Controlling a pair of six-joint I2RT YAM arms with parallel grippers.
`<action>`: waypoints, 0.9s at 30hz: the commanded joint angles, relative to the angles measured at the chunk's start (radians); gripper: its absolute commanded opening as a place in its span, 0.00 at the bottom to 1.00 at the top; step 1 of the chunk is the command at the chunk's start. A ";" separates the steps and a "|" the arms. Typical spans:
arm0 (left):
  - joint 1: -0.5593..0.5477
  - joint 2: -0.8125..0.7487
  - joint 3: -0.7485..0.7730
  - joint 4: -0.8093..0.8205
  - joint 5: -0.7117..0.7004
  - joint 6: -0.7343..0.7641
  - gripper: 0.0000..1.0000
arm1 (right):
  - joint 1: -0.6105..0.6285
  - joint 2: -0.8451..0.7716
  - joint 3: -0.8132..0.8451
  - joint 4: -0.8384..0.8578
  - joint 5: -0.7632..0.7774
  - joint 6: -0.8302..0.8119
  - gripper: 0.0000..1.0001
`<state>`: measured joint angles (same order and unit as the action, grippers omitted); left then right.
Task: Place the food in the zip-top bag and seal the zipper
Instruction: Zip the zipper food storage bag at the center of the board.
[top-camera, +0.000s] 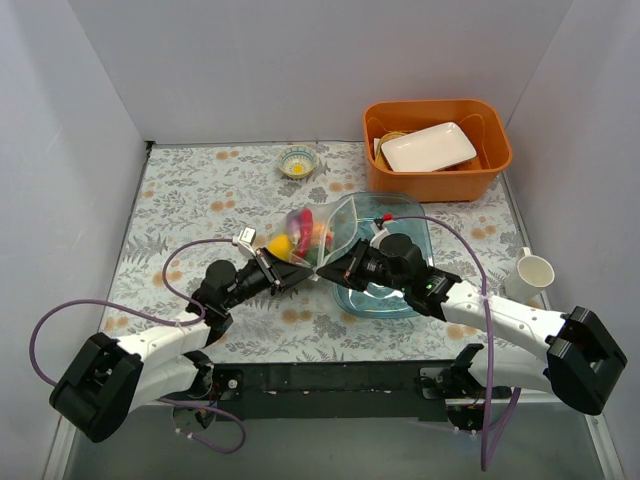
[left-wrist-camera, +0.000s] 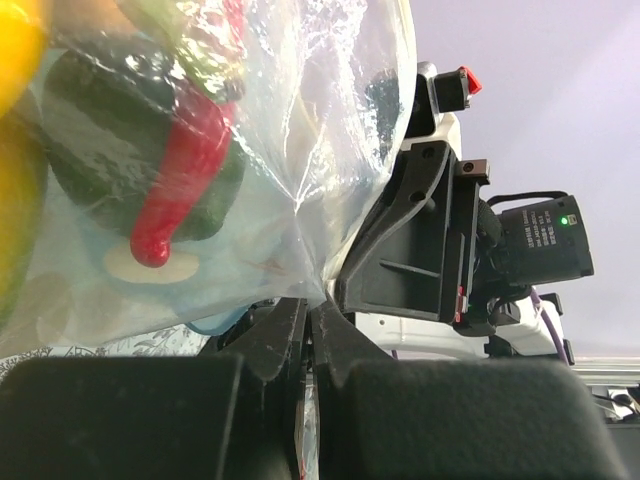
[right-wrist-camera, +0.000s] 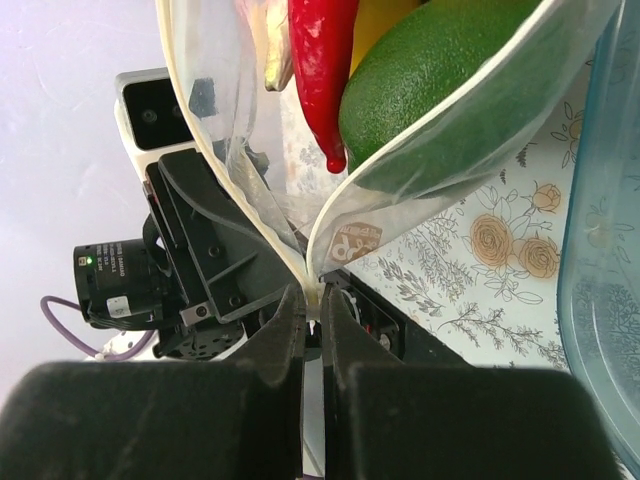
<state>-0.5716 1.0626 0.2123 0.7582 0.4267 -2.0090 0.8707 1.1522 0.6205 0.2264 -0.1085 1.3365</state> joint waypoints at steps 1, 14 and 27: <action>0.003 -0.056 0.001 -0.065 0.033 -0.238 0.00 | -0.027 -0.012 0.068 -0.025 0.069 -0.054 0.03; 0.006 -0.018 -0.013 -0.030 0.093 -0.246 0.00 | -0.053 0.012 0.143 -0.119 0.102 -0.160 0.04; 0.006 -0.056 -0.045 -0.080 0.119 -0.235 0.00 | -0.073 0.037 0.194 -0.142 0.151 -0.226 0.05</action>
<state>-0.5659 1.0470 0.1909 0.7395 0.4854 -2.0125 0.8345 1.1858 0.7418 0.0540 -0.0944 1.1568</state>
